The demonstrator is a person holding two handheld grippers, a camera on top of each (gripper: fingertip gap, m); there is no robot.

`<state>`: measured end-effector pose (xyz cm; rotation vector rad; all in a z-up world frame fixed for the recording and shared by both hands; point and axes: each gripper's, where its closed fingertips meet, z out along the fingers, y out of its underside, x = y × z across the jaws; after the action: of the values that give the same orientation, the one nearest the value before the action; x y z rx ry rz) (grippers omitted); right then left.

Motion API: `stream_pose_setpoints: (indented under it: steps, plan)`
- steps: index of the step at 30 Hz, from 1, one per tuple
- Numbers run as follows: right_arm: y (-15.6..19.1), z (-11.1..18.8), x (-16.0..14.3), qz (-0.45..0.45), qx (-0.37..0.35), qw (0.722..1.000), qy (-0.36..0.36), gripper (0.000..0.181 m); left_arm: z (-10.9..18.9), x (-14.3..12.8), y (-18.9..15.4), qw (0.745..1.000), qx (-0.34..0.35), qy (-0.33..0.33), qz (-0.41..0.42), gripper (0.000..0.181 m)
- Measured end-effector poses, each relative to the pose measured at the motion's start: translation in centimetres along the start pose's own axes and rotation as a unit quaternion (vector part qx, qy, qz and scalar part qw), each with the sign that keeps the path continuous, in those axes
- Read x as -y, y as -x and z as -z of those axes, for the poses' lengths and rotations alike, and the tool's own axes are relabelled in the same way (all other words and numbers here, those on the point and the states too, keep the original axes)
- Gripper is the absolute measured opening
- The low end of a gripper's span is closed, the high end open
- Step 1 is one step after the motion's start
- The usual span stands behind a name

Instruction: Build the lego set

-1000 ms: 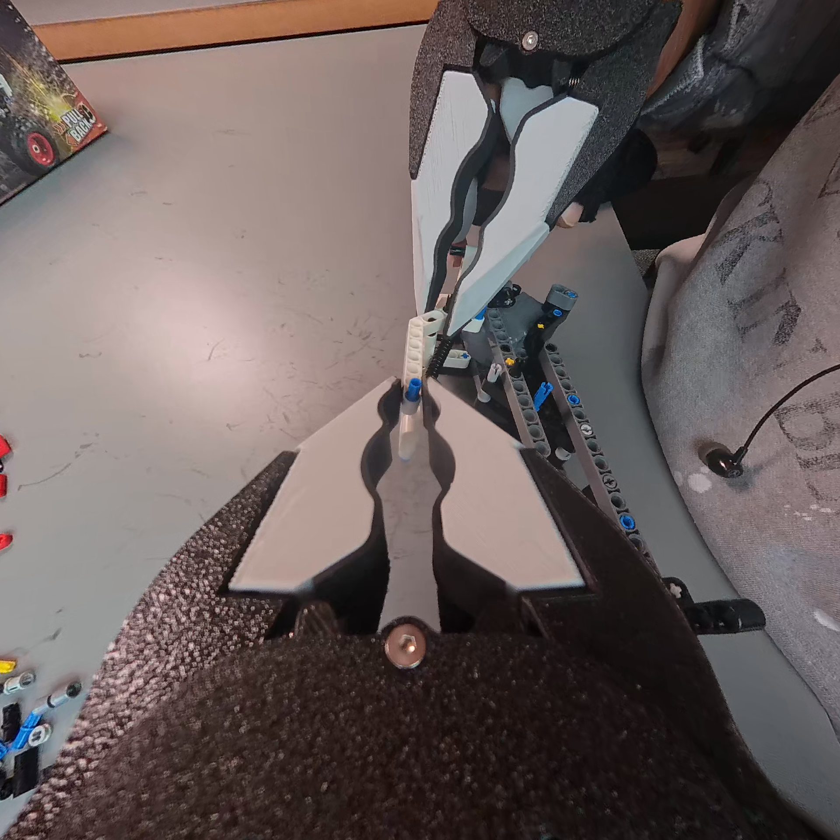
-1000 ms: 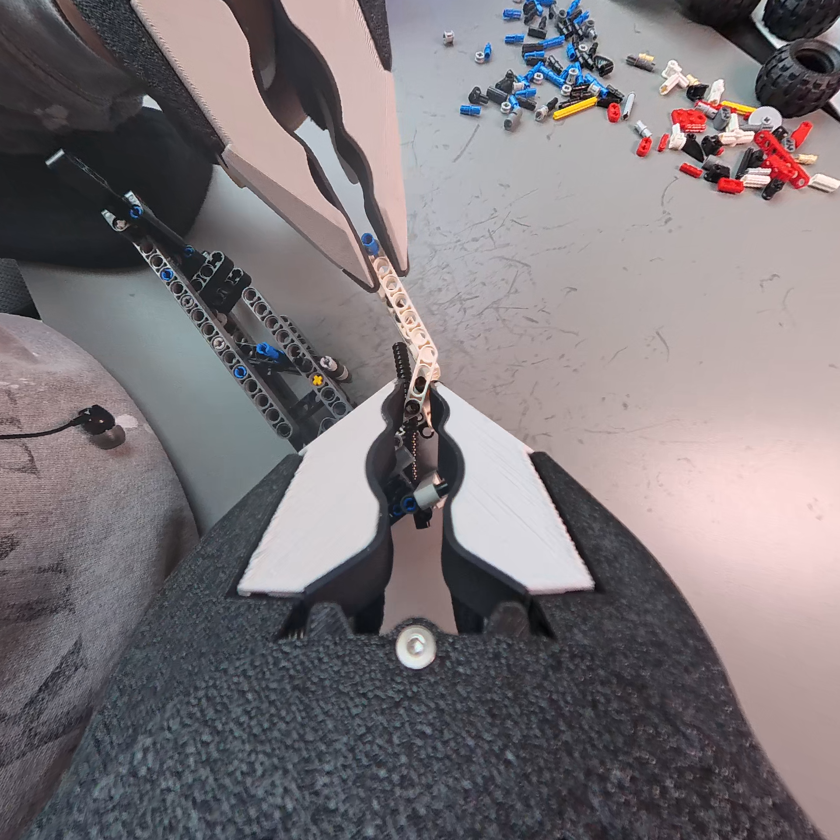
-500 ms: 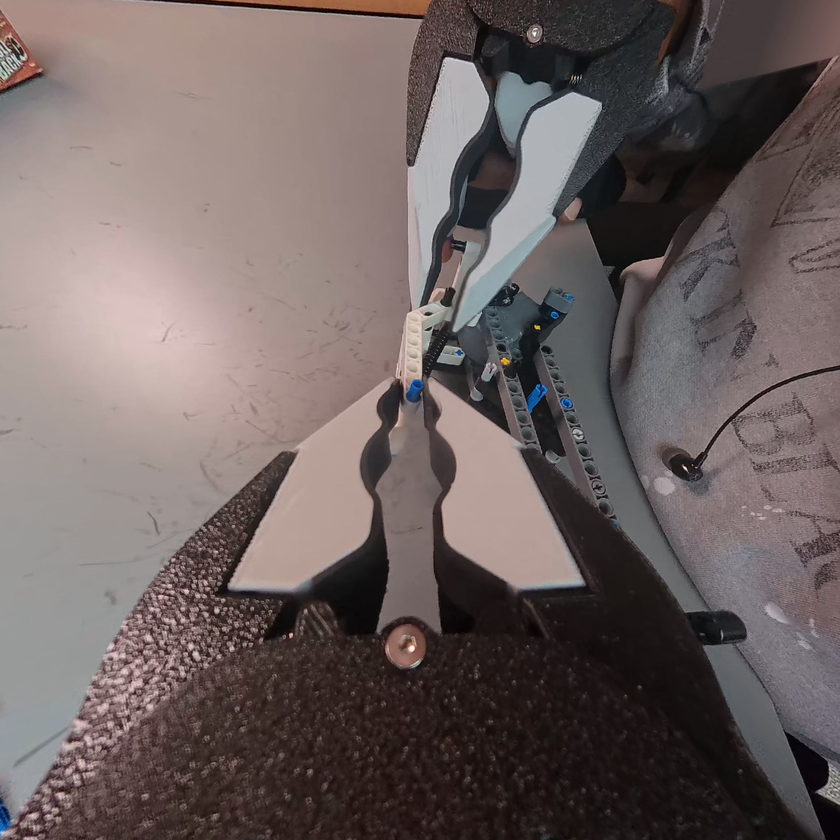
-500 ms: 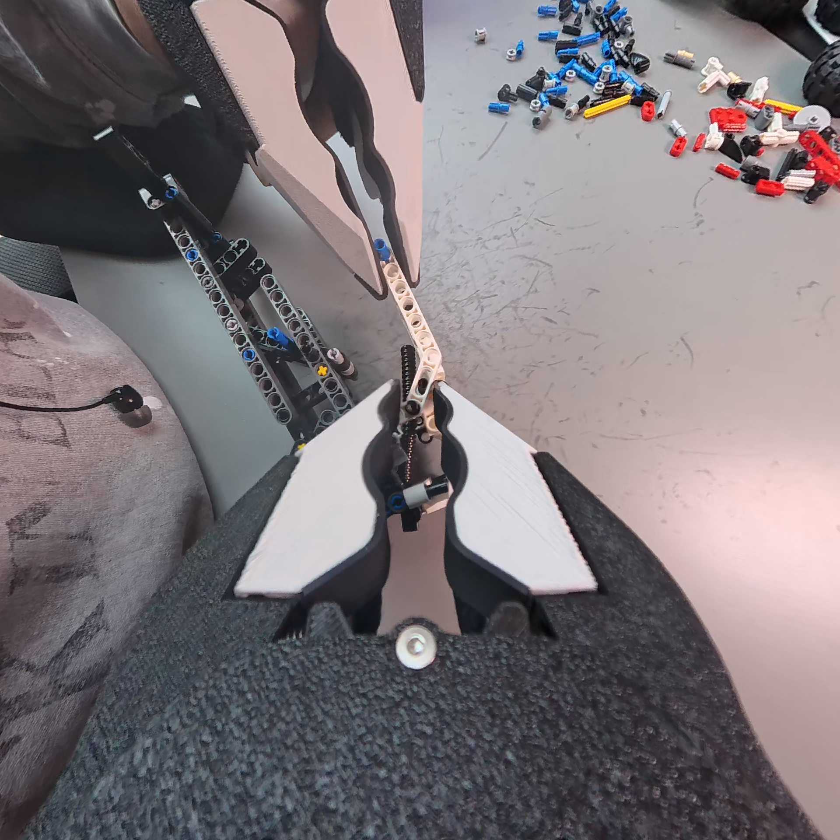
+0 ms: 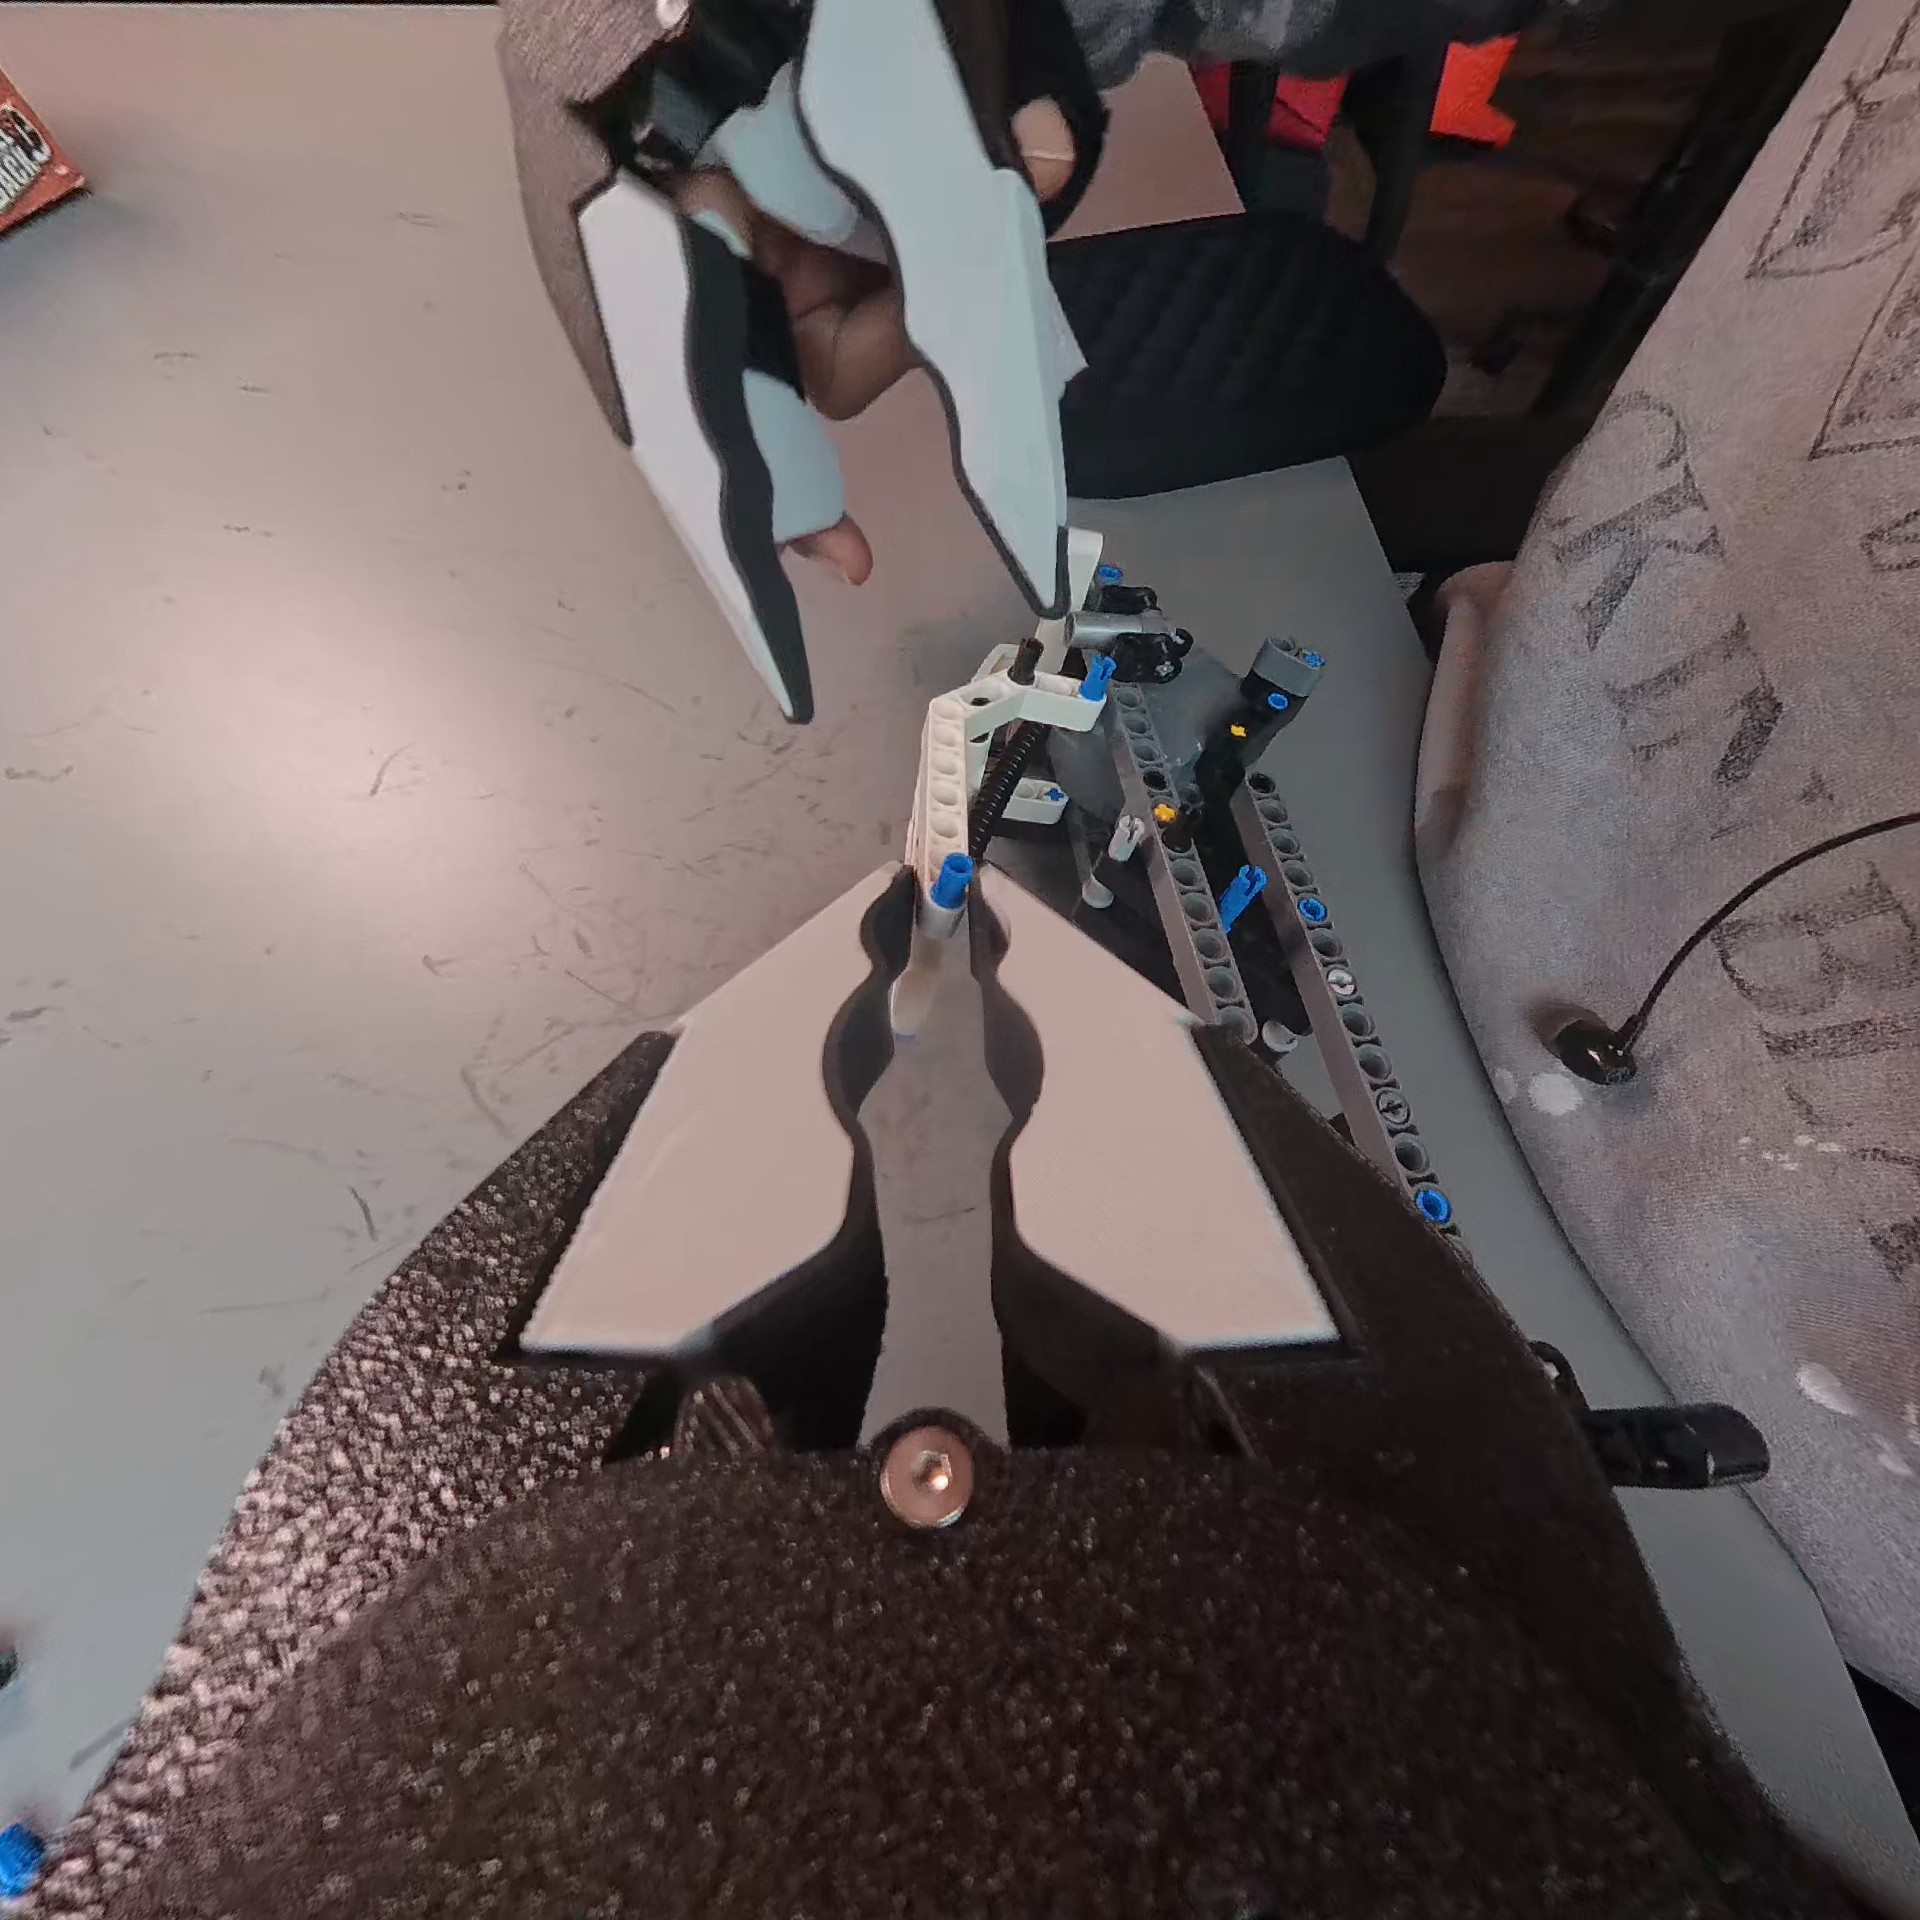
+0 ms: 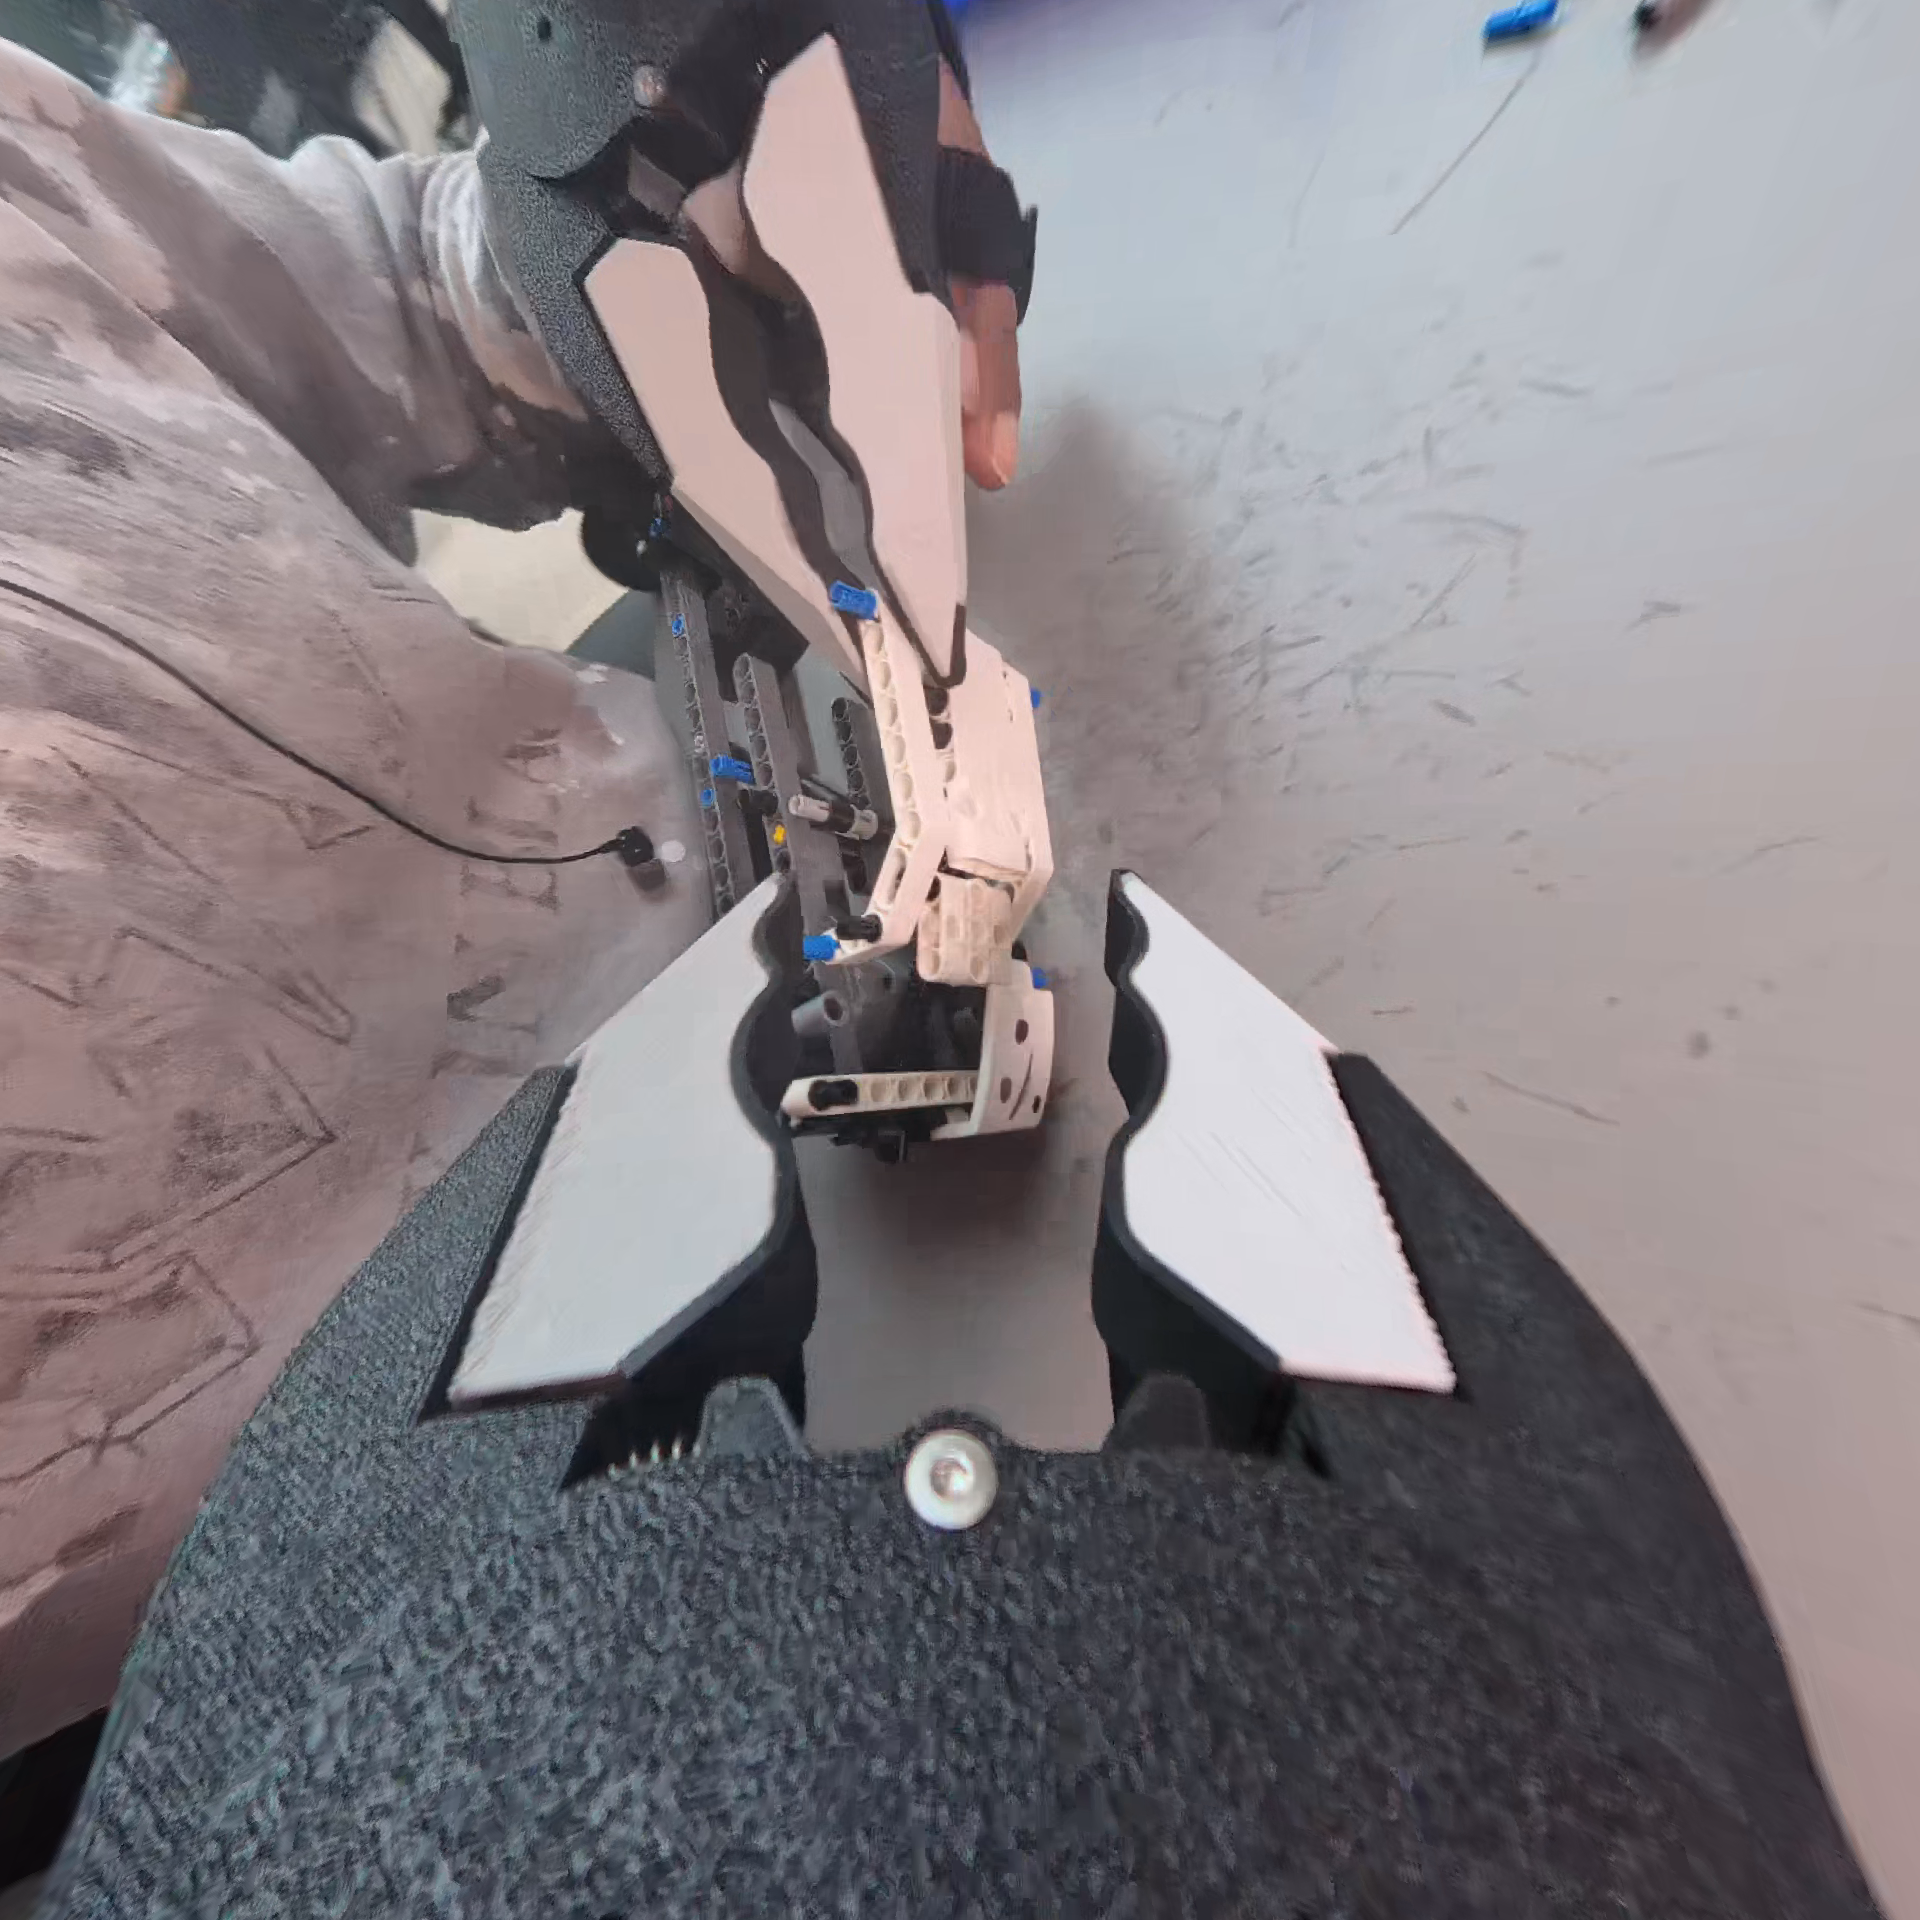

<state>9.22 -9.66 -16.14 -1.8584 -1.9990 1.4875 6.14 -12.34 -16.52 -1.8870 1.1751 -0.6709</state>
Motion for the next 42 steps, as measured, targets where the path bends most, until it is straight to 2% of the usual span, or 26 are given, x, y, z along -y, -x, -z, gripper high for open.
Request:
stream_pose_setpoints:
  steps: [2, 6, 9, 13, 19, 21, 23, 26, 29, 32, 36, 37, 38, 42]
  plan:
    - [0.1, -0.9, -0.1, -0.039, 0.075, 0.996, 0.032, 0.065, -0.1, 0.0, -0.1, 1.000, 0.001, -0.002, -0.007, 0.010]
    - [0.0, -2.8, -0.2, -0.078, 0.163, 0.979, 0.092, 0.066, -0.1, 0.1, 0.0, 1.000, 0.001, -0.006, -0.014, 0.009]
    - [0.8, -3.7, -0.1, -0.086, 0.215, 0.966, 0.118, 0.060, -0.1, 0.0, 0.1, 1.000, 0.002, -0.007, -0.016, 0.009]
    - [0.9, -4.4, -0.3, -0.098, 0.241, 0.957, 0.131, 0.049, -0.1, -0.1, 0.1, 1.000, -0.009, -0.012, -0.013, 0.009]
    - [0.9, -4.5, -0.3, -0.106, 0.241, 0.956, 0.130, 0.048, 0.0, 0.0, 0.0, 1.000, -0.020, -0.021, -0.005, 0.010]
    - [1.0, -4.5, -0.2, -0.092, 0.230, 0.961, 0.123, 0.048, 0.4, 0.3, -0.1, 0.999, -0.033, -0.036, 0.020, 0.020]
    - [1.0, -4.3, 0.0, -0.061, 0.205, 0.970, 0.116, 0.047, 1.3, 1.1, -0.4, 0.993, -0.061, -0.061, 0.082, 0.041]
    - [1.0, -3.7, 0.8, -0.003, 0.152, 0.984, 0.096, 0.047, 2.6, 2.7, 0.7, 0.967, -0.064, -0.117, 0.215, 0.065]
    - [1.4, -3.0, 1.7, 0.077, 0.089, 0.990, 0.074, 0.047, 2.1, 3.0, 0.9, 0.947, -0.060, -0.125, 0.291, 0.082]
    - [1.8, -2.5, 2.6, 0.166, 0.016, 0.984, 0.059, 0.047, 1.4, 4.0, 0.0, 0.940, -0.072, -0.127, 0.308, 0.074]
    - [1.8, -2.0, 3.1, 0.267, -0.076, 0.959, 0.049, 0.047, 1.0, 3.9, -0.1, 0.968, -0.009, -0.078, 0.237, 0.066]
    - [1.9, -2.0, 3.0, 0.291, -0.093, 0.951, 0.048, 0.046, 0.8, 3.6, -0.1, 0.974, 0.013, -0.060, 0.216, 0.057]
    - [2.0, -2.0, 2.9, 0.310, -0.108, 0.943, 0.046, 0.046, 0.7, 3.5, -0.3, 0.980, 0.024, -0.045, 0.190, 0.056]
    - [2.6, -2.3, 2.4, 0.358, -0.146, 0.922, 0.024, 0.046, 0.4, 3.1, -1.1, 0.989, 0.052, -0.006, 0.138, 0.055]
